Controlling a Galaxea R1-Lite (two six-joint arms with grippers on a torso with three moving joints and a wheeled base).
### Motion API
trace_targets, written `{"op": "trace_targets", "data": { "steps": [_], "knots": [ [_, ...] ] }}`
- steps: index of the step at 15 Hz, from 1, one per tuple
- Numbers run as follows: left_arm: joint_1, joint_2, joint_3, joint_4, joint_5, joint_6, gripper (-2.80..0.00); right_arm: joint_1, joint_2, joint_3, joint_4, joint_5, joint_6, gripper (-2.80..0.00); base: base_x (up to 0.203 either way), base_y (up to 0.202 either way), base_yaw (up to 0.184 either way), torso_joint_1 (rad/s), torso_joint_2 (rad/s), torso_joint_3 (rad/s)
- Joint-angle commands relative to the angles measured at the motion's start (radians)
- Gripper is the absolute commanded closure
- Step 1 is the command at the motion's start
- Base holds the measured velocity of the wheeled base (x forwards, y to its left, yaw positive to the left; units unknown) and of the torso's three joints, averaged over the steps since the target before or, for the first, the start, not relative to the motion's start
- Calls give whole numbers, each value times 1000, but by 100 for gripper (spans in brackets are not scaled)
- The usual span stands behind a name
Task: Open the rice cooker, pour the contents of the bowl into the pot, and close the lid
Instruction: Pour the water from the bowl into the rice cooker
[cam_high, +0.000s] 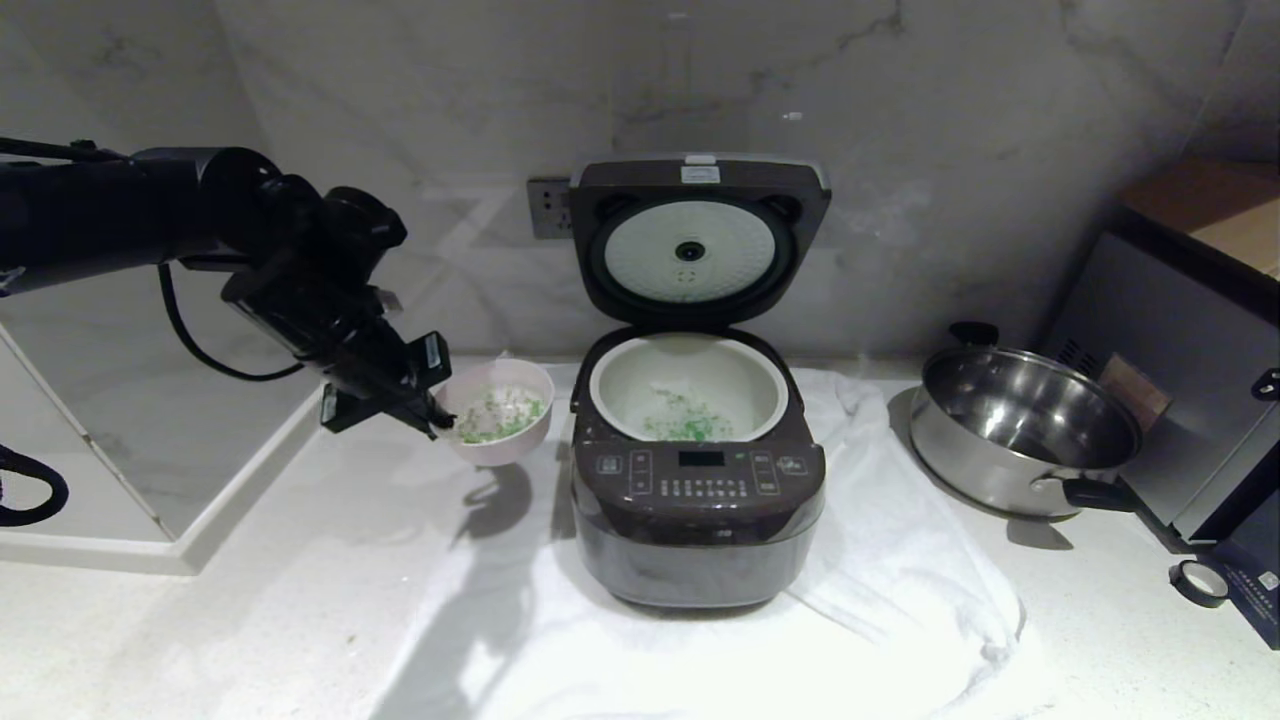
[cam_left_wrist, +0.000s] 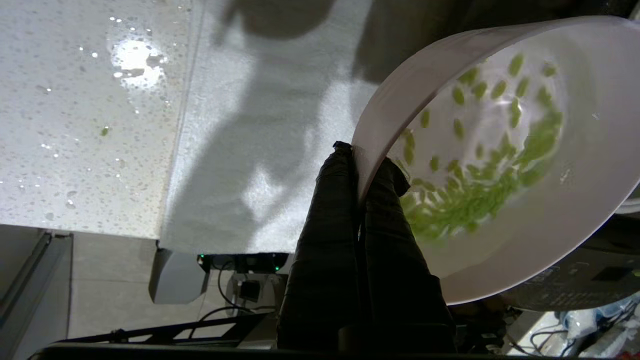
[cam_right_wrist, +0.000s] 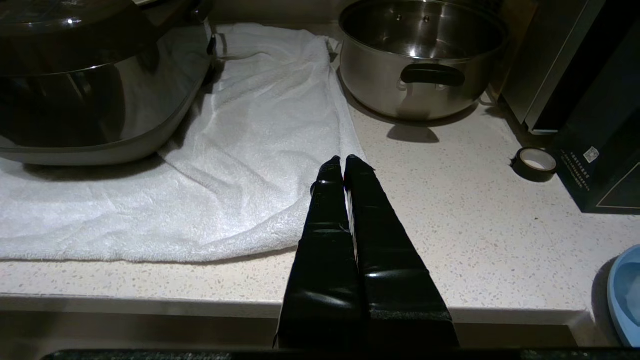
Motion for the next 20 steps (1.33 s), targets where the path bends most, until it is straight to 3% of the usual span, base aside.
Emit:
{"op": "trace_targets", "data": {
  "steps": [1,11,20],
  "knots": [
    [1,-21,1,4,0,-3,0,0,-1,-1,1,0,-1,0,0,0,0,0,0,0],
    [-66,-47,1,6,10,3,0,0,1,0,1,0,-1,0,0,0,0,0,0,0],
    [-42,-21,18,34,73,10,0,-1,-1,0,0,0,-1,0,0,0,0,0,0,0]
  ]
}}
